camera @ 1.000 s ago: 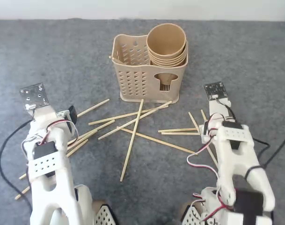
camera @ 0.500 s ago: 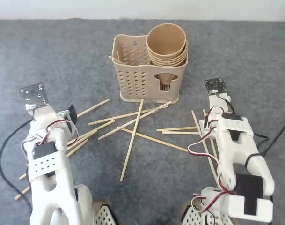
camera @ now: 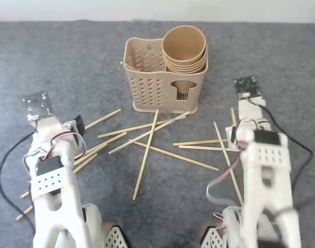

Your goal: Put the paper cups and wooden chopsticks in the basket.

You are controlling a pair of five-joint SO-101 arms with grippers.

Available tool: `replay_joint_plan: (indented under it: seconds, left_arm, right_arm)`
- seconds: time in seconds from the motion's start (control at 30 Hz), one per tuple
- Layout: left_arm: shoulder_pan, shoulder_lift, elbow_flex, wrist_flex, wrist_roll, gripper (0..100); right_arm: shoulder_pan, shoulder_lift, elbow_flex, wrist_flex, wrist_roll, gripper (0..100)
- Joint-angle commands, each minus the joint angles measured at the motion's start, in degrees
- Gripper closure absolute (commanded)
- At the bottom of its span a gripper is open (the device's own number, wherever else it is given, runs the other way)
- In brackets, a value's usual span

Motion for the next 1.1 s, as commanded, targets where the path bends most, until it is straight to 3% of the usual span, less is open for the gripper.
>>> replay_joint_plan:
  seconds: [0.0,0.07,0.17,0.33,0.67,1.07]
  left_arm:
    - [-0.44,0.35,-0.13,-1.58,-0.53,76]
    - [-0.44,0.35,-0.13,-1.58,-0.53,76]
    - [-0.44,0.35,-0.13,-1.58,-0.53,76]
    - [-0.44,0.35,-0.13,-1.41,-0.53,76]
    - [-0.44,0.35,0.22,-1.41,-0.53,76]
    - [-0.44,0.35,0.31,-1.58,-0.53,76]
  right_arm:
    - [-0.84,-22.99,-5.98,7.08,-0.70,99.0]
    - [-2.68,-29.05,-9.14,9.80,-1.23,99.0]
    - [-6.55,-34.24,-14.33,10.51,-8.70,99.0]
    - [-14.37,-35.03,-18.64,-1.27,-22.15,99.1]
    - [-25.36,-31.16,-18.46,-33.01,-23.82,99.1]
    - [-29.76,-1.27,-22.33,-66.68,-23.38,98.9]
